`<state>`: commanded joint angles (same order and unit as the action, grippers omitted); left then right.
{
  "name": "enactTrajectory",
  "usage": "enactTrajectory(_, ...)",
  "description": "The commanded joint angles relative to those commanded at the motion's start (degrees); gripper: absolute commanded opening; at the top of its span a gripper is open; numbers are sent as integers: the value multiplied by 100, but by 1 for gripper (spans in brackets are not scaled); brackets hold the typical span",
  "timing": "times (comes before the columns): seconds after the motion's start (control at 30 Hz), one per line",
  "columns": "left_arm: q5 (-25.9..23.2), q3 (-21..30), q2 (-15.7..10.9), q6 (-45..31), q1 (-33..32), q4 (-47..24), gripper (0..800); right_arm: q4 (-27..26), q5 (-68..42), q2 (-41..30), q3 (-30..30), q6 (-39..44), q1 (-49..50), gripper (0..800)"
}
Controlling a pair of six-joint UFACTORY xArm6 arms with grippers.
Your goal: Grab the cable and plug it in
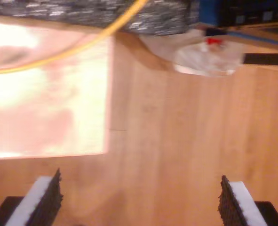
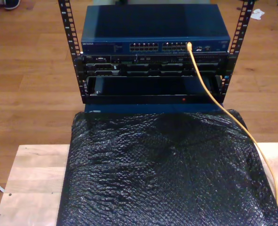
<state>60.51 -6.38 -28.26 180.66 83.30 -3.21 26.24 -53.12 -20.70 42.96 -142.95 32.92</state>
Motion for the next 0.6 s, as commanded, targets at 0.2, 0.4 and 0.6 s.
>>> enactTrajectory(0.2, 0, 0, 0, 0, -9, 0, 800, -404, -730, -53, -53, -193, 703, 792)
enactTrajectory(0.4, 0, 0, 0, 0, -9, 0, 800, -589, -1495, -105, -53, -791, 1512, 792)
enactTrajectory(0.6, 0, 0, 0, 0, 0, 0, 800, -774, -2075, -176, -79, -1292, 2259, 792)
